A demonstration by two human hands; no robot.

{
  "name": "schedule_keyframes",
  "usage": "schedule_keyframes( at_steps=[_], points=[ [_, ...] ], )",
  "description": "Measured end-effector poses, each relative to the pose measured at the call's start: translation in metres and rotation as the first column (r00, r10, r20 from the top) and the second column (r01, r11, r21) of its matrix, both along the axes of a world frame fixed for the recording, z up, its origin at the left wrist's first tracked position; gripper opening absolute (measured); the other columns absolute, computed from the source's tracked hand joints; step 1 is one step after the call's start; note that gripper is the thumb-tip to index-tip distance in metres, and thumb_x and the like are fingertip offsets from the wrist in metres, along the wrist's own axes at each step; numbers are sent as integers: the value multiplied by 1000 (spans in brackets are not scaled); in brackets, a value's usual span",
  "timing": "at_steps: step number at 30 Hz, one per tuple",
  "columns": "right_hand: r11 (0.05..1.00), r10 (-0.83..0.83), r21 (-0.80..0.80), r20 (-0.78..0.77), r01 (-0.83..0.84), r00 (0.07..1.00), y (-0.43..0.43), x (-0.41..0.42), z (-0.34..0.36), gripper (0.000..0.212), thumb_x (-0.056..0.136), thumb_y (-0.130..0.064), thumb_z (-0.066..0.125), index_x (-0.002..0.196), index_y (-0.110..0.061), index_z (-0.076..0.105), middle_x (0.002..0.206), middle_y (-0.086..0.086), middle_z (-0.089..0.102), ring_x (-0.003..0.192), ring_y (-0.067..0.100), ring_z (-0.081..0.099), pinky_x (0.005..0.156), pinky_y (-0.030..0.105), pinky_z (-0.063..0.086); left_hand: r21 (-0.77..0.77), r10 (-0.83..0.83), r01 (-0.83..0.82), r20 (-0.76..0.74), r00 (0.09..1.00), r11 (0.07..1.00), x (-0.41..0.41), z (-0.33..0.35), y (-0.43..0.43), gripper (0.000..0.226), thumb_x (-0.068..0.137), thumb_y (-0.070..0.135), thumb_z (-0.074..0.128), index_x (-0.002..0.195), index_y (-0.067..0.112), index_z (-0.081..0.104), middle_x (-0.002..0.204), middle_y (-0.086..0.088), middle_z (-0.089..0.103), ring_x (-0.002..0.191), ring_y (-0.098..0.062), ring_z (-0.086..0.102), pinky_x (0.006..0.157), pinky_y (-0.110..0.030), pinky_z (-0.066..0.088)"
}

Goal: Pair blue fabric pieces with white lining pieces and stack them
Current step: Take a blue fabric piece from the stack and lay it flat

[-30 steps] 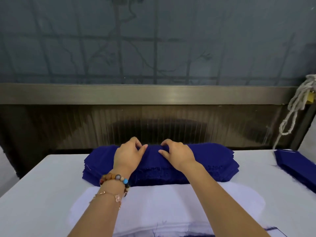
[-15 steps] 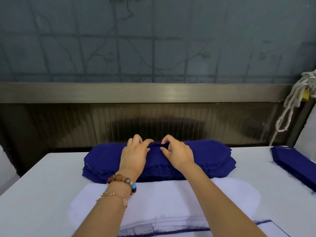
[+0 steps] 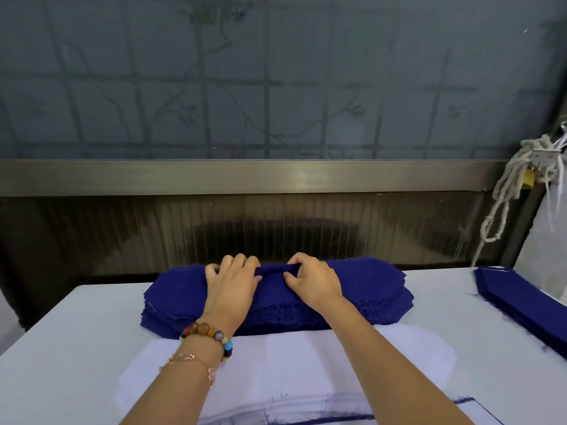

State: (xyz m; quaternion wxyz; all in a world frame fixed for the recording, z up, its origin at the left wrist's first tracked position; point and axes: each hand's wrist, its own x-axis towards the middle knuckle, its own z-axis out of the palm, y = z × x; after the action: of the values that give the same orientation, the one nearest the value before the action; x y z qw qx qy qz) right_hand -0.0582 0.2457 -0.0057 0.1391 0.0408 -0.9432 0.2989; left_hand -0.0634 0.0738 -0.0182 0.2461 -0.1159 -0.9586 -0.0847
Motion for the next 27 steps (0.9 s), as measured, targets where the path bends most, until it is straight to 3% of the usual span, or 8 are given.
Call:
schedule_keyframes(
  at_steps=[2,6,8,11,17,21,24,27],
  points=[
    [1000,1,21,64,-3,998,2,-1,6,22,91,-36,60,111,-27,55,85,-8,60,76,9,58,60,19,41,-5,3,-3,49,999,1000,-1,6,-7,25,99,47,39,119,35,46,115,12,49,110,-12,42,98,-37,26],
    [1000,24,6,229,-26,973,16,-1,20,34,89,-32,63,120,-20,54,108,1,62,94,18,60,82,31,53,-14,9,-7,151,989,1000,-5,16,-29,36,92,64,40,112,36,52,106,14,52,106,-11,44,95,-38,28],
    [1000,22,-11,292,-20,956,25,1,25,42,90,-30,63,128,-18,51,106,3,61,87,18,60,71,28,54,-11,28,-26,200,979,1000,-6,18,-39,41,88,70,40,109,38,53,104,15,55,106,-11,44,94,-39,28],
    [1000,-14,3,344,14,939,38,7,28,51,92,-26,60,139,-17,42,81,2,61,61,11,57,47,20,44,8,59,-63,224,973,998,-4,20,-55,42,83,75,42,103,41,53,100,16,56,105,-10,44,90,-39,27],
    [991,-114,-20,366,131,924,74,18,31,33,94,-23,58,125,-13,52,62,0,60,44,9,51,41,19,41,117,93,-123,233,968,986,5,22,-90,31,84,70,49,95,42,57,93,18,57,102,-11,45,82,-37,25],
    [967,-227,-25,375,255,899,101,25,31,18,91,-25,61,103,-12,58,60,2,62,46,12,55,46,23,47,299,45,-151,333,942,942,6,21,-110,25,83,59,62,96,38,57,95,11,61,101,-19,55,89,-43,43],
    [938,-300,-49,382,344,874,120,29,29,24,89,-32,65,103,-14,59,75,6,65,58,17,61,50,25,50,430,8,-194,398,917,882,7,18,-119,33,79,50,73,99,30,57,99,2,64,98,-25,60,93,-51,47],
    [906,-329,-136,368,401,869,134,32,21,36,86,-38,70,107,-11,59,93,7,63,74,19,58,53,25,44,453,134,-325,405,905,830,9,14,-121,50,69,59,77,98,27,52,94,1,61,91,-26,59,91,-50,49]
  ],
)
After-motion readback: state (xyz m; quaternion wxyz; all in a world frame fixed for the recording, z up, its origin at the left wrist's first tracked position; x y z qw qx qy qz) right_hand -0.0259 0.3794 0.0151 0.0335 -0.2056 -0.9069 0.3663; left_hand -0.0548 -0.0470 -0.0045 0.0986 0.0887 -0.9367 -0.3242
